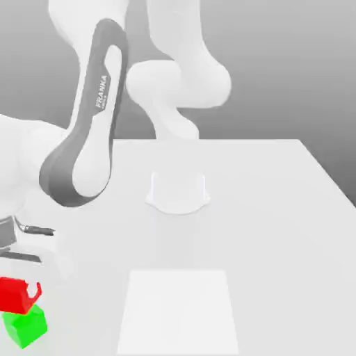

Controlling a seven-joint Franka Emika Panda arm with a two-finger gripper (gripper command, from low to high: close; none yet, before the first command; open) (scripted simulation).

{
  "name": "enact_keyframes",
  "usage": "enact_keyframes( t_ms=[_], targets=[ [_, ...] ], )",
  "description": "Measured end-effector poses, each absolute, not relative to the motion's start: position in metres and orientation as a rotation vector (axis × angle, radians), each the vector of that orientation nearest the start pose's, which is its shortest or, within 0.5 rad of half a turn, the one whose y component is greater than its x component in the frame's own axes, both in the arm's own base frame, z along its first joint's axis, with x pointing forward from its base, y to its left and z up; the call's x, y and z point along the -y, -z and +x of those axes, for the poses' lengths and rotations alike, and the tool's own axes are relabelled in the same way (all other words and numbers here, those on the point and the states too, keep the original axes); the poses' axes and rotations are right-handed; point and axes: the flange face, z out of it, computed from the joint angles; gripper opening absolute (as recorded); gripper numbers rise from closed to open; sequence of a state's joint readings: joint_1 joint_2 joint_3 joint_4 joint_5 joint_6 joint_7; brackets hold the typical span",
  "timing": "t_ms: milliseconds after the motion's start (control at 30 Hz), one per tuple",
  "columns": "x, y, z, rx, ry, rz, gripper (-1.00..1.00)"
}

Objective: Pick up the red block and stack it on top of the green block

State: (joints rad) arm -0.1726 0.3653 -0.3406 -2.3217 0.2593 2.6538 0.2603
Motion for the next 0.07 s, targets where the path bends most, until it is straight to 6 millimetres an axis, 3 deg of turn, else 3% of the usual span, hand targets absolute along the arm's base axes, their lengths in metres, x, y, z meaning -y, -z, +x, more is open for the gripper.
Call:
enact_keyframes(
  t_ms=[67],
  targets=[
    [0.2666,-0.1915,0.4461,-1.482,0.000,-2.769,1.00]
  ],
)
